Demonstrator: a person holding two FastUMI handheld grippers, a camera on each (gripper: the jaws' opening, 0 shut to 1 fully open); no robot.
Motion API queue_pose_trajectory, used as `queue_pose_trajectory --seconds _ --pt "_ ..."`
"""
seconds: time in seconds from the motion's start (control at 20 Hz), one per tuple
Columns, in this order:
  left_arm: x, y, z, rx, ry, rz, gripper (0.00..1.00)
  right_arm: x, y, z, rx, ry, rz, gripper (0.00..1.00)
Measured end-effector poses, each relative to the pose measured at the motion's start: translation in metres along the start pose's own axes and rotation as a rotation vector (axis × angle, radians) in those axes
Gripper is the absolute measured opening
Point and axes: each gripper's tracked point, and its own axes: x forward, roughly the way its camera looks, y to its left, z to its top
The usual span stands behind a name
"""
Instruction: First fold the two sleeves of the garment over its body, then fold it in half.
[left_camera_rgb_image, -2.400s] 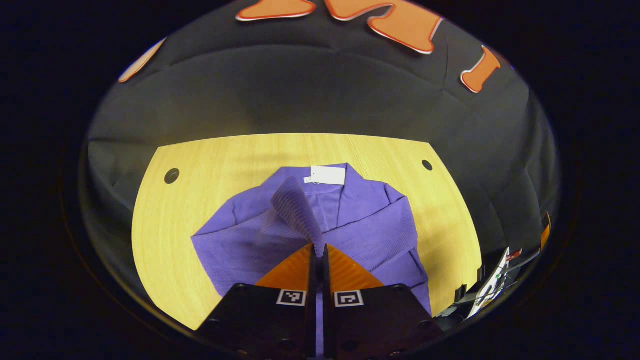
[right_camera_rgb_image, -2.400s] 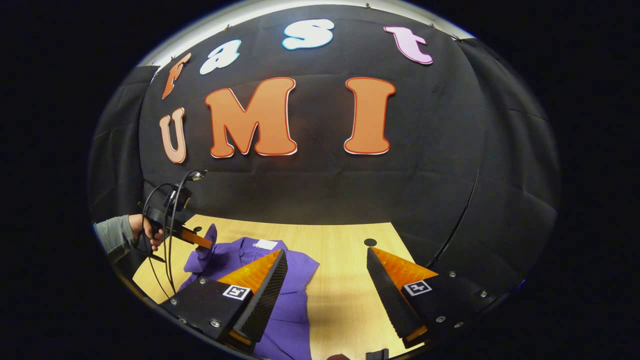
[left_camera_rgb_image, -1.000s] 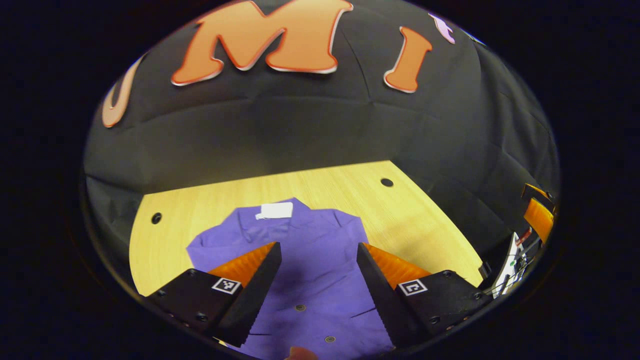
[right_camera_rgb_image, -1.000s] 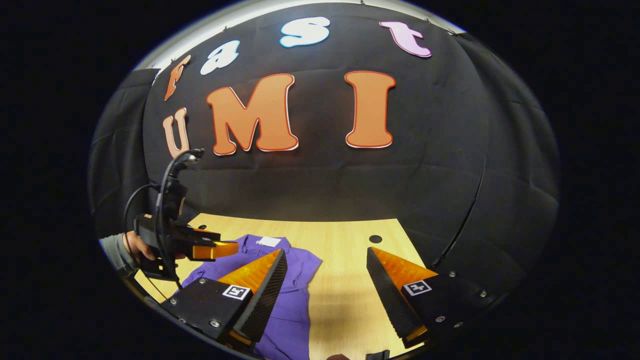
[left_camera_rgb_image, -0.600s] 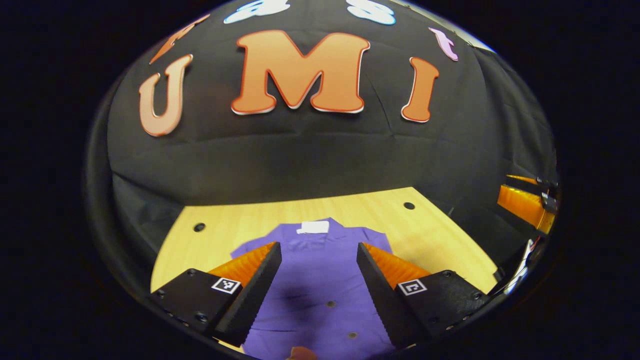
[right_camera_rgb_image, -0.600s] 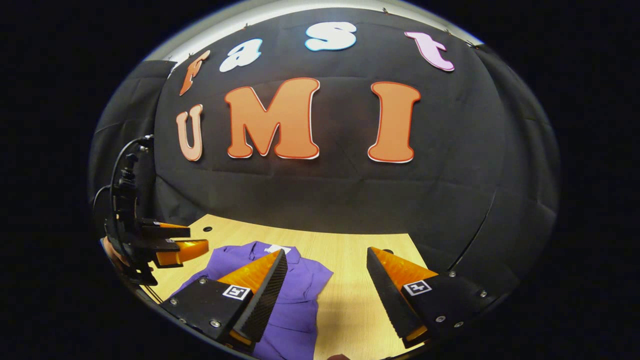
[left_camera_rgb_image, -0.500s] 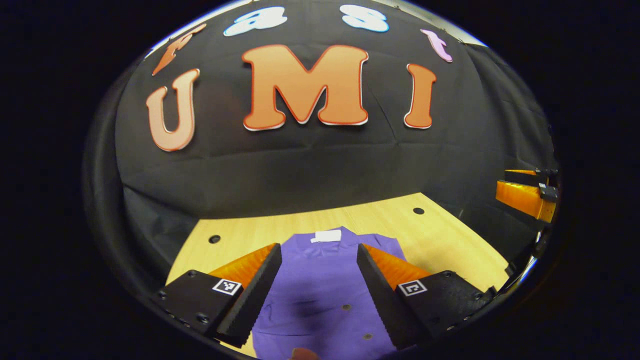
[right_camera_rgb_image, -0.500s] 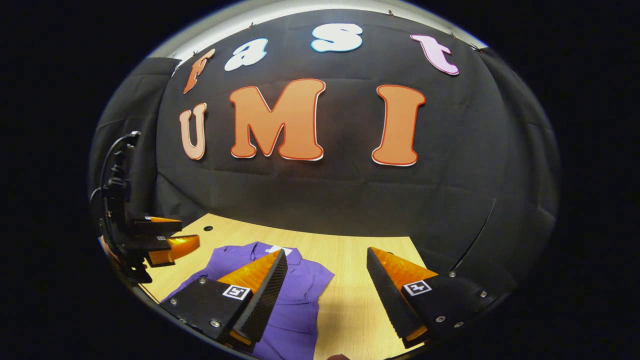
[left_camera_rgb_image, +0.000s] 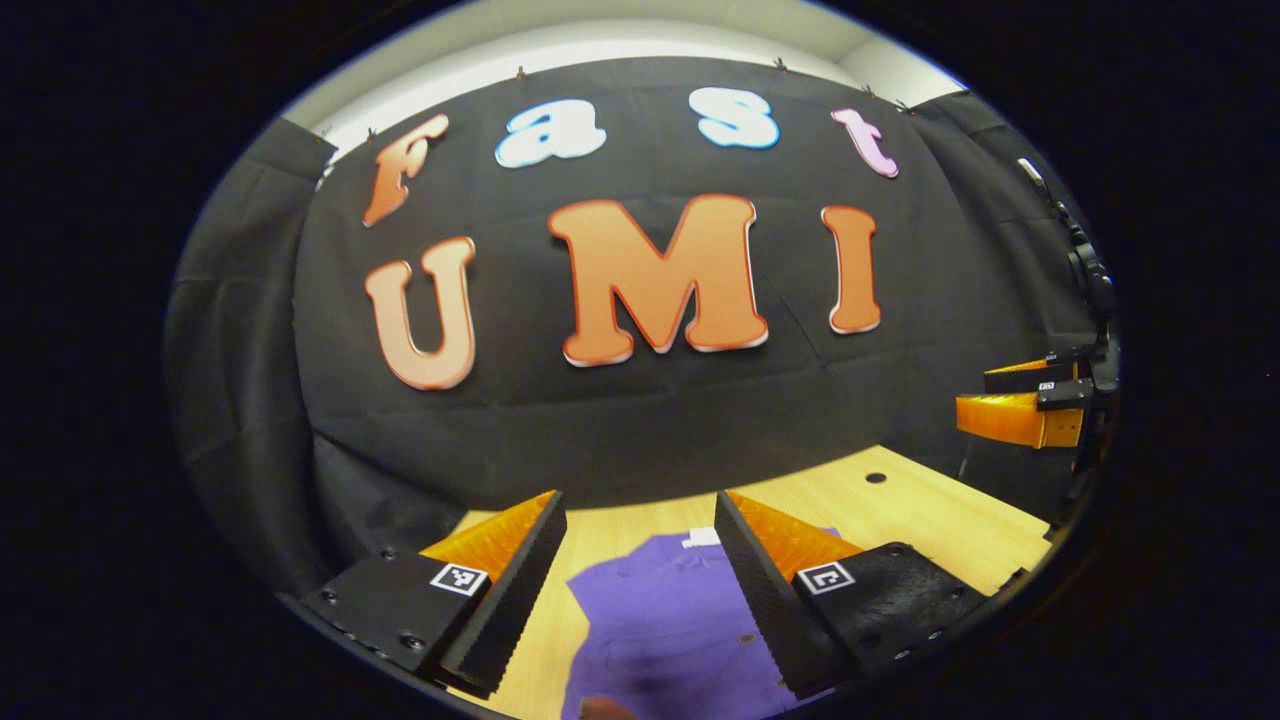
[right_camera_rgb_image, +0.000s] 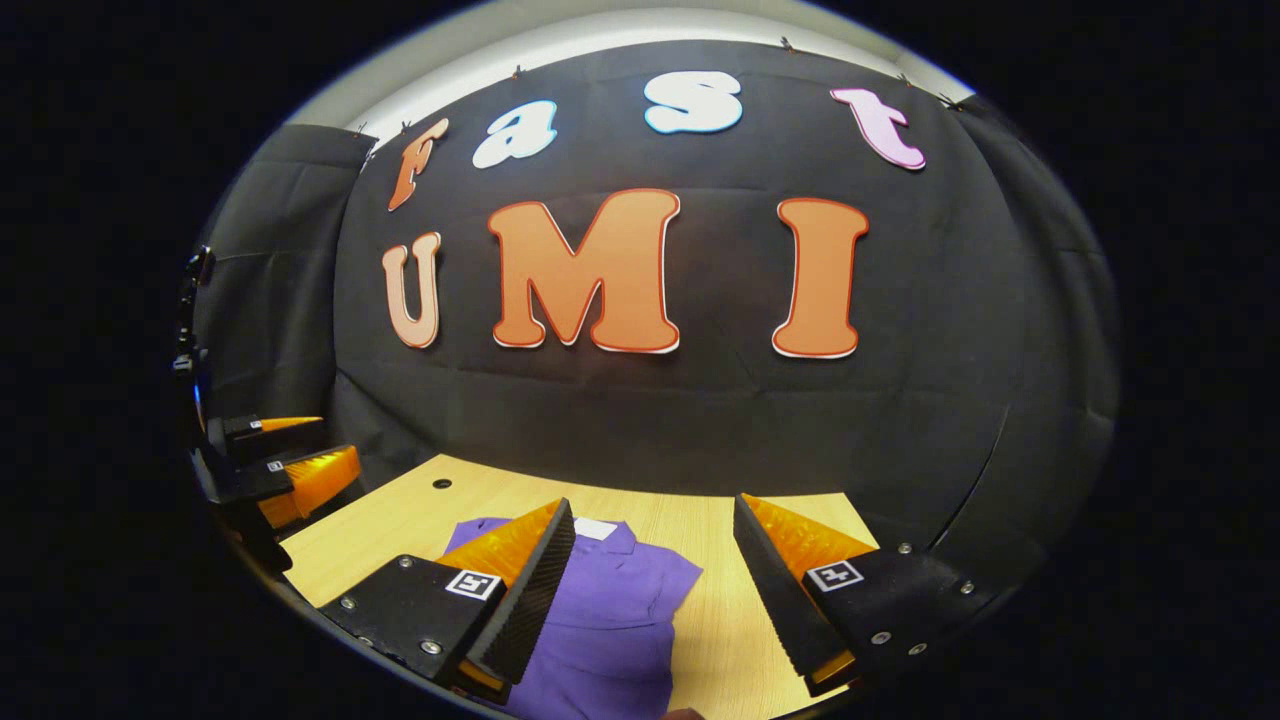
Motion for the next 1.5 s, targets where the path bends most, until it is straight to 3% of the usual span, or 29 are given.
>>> queue_pose_trajectory --seconds 0.25,0.45,0.8,0.95,1.1,1.35,1.5 --pt "-0.027 0.025 0.042 -0.035 -0.188 0.070 0.96 -0.016 0.010 0.008 0.034 -0.042 0.001 0.95" --pt "-0.042 0.039 0.036 -0.020 -0.193 0.106 0.96 -0.033 0.010 0.005 0.070 -0.063 -0.025 0.95" --pt "-0.051 0.056 -0.054 0.013 0.066 0.100 0.95 -0.045 0.017 -0.082 0.081 0.186 -0.024 0.95" --pt "-0.056 0.070 -0.112 0.018 0.242 0.125 0.95 -0.056 0.034 -0.145 0.109 0.408 0.053 0.95" --pt "-0.057 0.076 -0.166 -0.006 0.418 0.098 0.98 -0.048 0.041 -0.200 0.157 0.552 0.068 0.96" --pt "-0.077 0.085 -0.234 0.021 0.659 0.064 0.98 -0.068 0.038 -0.256 0.141 0.750 0.052 0.95" --pt "-0.087 0.083 -0.267 -0.008 0.815 -0.009 0.99 -0.090 0.041 -0.292 0.185 0.875 0.060 0.96"
